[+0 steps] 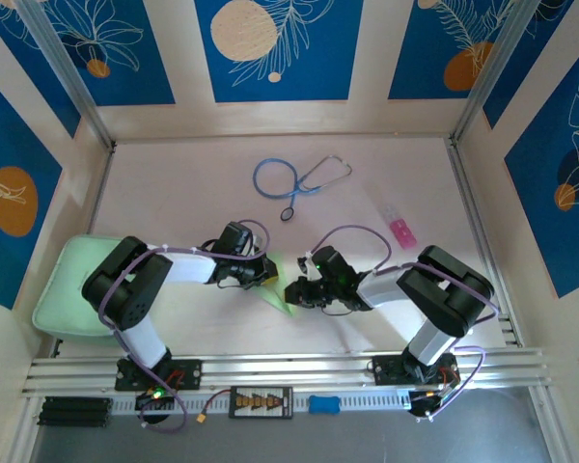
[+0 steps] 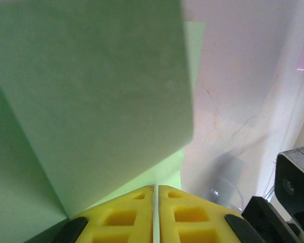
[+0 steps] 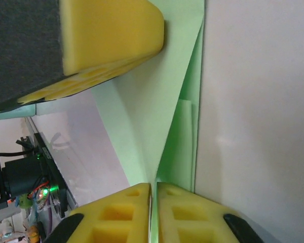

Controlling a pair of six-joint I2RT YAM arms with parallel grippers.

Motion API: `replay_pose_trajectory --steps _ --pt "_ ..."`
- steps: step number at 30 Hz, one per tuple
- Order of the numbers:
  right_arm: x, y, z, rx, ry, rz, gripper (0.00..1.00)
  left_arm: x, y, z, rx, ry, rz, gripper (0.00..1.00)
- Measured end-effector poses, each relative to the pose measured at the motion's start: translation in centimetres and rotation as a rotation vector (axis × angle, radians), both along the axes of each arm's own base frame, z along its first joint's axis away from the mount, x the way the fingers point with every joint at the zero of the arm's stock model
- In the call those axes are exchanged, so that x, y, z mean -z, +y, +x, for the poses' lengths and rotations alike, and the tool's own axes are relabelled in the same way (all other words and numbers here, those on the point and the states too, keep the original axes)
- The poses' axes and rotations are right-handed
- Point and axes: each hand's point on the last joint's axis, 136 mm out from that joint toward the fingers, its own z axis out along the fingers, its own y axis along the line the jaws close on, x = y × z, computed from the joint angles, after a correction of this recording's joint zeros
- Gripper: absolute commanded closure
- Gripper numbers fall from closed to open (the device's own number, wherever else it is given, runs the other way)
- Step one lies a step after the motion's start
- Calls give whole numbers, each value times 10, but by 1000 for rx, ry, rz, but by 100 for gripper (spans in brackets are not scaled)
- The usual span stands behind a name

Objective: Fold a paper plane with a square sheet of paper (pick it up from the middle)
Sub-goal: Fourth fold the wing at the center of the table.

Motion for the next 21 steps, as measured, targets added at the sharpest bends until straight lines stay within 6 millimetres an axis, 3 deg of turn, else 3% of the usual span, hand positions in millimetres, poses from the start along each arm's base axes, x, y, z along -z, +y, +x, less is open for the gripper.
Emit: replay_pose_trajectory --steps 7,21 --pt "-1 -5 -6 -16 -15 -57 76 0 0 0 0 0 0 88" --pt "4 -4 -9 -40 -36 -135 85 0 0 0 -1 -1 -2 87"
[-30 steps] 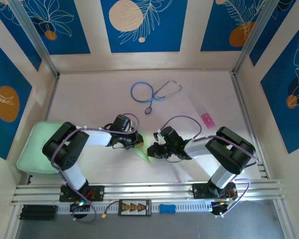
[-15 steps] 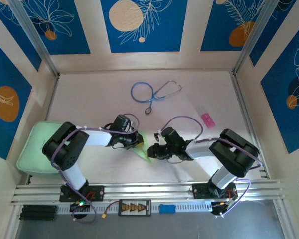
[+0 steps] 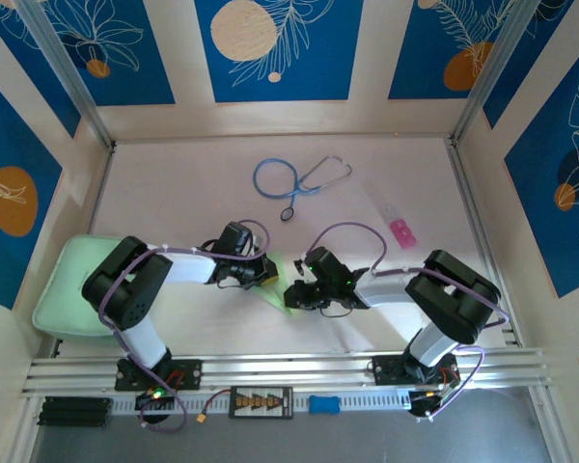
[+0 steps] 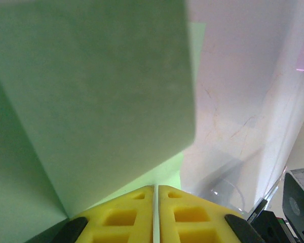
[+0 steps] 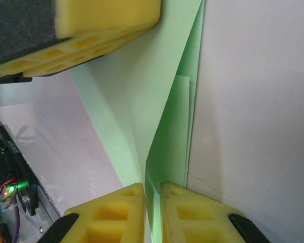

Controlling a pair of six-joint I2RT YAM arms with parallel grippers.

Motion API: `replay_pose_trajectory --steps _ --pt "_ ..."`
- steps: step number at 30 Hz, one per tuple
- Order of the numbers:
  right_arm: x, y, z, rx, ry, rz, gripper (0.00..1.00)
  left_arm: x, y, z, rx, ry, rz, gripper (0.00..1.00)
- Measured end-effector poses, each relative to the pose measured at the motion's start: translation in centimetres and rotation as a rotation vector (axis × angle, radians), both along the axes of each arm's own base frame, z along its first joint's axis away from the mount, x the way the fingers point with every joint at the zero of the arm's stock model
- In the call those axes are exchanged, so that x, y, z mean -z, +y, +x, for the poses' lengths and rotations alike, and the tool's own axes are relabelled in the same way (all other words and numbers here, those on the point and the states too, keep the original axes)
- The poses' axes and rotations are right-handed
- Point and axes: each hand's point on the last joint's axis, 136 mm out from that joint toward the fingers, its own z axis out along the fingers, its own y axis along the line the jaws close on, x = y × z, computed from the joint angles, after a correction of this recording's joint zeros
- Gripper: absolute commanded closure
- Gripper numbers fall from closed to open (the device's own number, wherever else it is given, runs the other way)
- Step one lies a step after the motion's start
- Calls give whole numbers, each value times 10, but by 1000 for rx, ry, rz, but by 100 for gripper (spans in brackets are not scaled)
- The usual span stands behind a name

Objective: Fold a paper plane with a square sheet of paper (pick it up from the middle)
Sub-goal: Fourth fold the wing at the center of the table.

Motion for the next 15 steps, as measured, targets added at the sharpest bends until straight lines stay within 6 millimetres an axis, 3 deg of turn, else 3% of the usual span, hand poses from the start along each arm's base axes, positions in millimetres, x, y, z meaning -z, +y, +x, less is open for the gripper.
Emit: replay_pose_trajectory --steps 9,15 --pt "-1 -1 -1 0 -7 16 82 0 0 0 0 -1 -1 88" --pt "0 -5 -6 -2 -5 16 85 0 0 0 0 -2 -2 87"
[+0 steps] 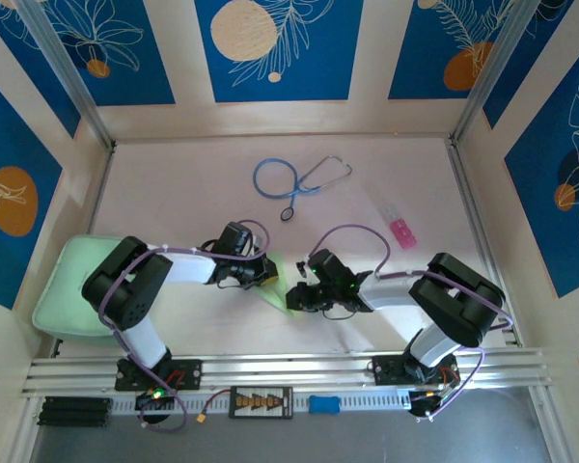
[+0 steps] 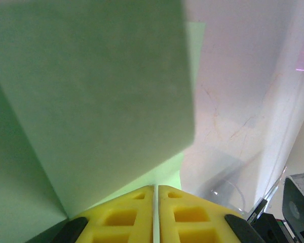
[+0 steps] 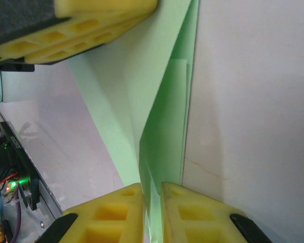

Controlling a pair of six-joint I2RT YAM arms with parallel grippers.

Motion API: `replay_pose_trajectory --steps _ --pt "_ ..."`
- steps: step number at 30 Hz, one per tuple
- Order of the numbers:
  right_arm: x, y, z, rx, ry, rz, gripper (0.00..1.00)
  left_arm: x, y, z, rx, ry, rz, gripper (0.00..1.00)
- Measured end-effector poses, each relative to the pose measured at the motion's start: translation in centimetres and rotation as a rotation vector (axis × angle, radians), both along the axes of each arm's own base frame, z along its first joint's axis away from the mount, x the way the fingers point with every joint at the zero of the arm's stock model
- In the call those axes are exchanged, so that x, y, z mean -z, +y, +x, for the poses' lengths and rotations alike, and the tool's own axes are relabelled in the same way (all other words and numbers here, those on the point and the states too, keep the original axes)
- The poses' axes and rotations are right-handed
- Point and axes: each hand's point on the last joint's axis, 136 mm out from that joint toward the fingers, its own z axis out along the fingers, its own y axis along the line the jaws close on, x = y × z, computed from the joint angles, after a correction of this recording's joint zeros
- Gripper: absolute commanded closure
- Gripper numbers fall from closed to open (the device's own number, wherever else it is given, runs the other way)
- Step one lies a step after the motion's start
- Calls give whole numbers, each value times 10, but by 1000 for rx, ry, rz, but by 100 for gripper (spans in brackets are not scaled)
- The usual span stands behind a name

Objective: Fold a paper plane with a square sheet of paper (pick it up from the middle)
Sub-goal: Fourth fold the wing at the center of the table.

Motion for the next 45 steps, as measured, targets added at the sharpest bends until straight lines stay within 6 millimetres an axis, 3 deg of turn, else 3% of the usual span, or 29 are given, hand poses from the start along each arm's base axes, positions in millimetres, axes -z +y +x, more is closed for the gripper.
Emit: replay_pose_trajectory --steps 5,15,27,38,45 --pt "2 -2 -2 5 11 3 88 0 0 0 0 0 0 88" --pt "0 -5 -7 5 24 17 84 0 0 0 0 -1 -1 88" --pt "2 -10 -15 -5 37 18 91 0 0 0 0 -4 -4 88" --pt "2 -10 -18 -21 35 20 87 0 0 0 2 -4 -7 88" --pt "-7 -16 -18 -22 34 1 71 0 0 0 2 -5 -8 88"
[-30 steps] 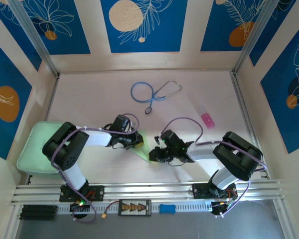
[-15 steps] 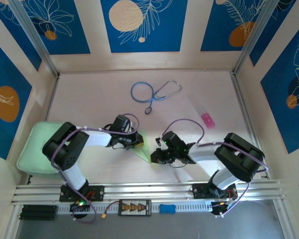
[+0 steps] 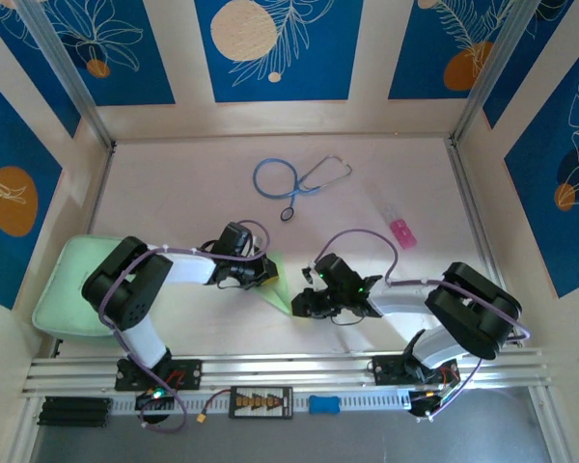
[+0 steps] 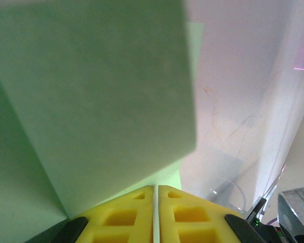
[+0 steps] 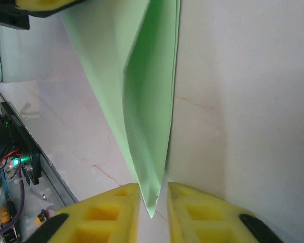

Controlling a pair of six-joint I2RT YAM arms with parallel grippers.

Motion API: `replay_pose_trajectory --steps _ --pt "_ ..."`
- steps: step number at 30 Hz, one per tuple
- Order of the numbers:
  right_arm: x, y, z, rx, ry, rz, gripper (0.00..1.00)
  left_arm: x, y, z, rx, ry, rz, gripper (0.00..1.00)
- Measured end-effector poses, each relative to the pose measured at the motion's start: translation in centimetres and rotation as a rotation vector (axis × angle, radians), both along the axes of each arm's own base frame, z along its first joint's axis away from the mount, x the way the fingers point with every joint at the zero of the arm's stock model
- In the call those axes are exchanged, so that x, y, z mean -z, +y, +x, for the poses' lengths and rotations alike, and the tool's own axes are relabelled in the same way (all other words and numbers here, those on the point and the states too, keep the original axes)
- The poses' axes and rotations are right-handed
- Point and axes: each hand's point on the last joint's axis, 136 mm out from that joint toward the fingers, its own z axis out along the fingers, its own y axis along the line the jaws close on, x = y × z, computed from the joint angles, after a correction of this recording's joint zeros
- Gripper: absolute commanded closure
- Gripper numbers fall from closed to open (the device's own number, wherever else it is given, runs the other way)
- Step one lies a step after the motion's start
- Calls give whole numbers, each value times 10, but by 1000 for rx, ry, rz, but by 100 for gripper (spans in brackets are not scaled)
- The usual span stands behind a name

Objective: Fold a paper plane with a square sheet of paper (pick it up from the middle)
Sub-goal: Fourth fold the wing at the center of the table.

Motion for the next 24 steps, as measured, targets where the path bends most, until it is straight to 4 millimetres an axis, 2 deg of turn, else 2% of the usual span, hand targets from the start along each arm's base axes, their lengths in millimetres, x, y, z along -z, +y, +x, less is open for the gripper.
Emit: replay_pose_trajectory --steps 3,9,12,17,21,24 --pt "-8 2 10 10 -17 8 66 0 0 0 0 -1 0 87" --pt "-30 18 36 20 -57 53 65 0 0 0 0 -1 -1 88" --pt "-27 24 43 20 -48 47 65 0 0 0 0 -1 -1 88" --pt "-11 22 41 22 -12 13 67 0 0 0 1 -1 -2 88" --pt "-12 23 41 29 -3 20 71 0 0 0 2 -1 -3 88" --pt "-11 24 41 31 4 24 79 0 0 0 2 -1 -3 88"
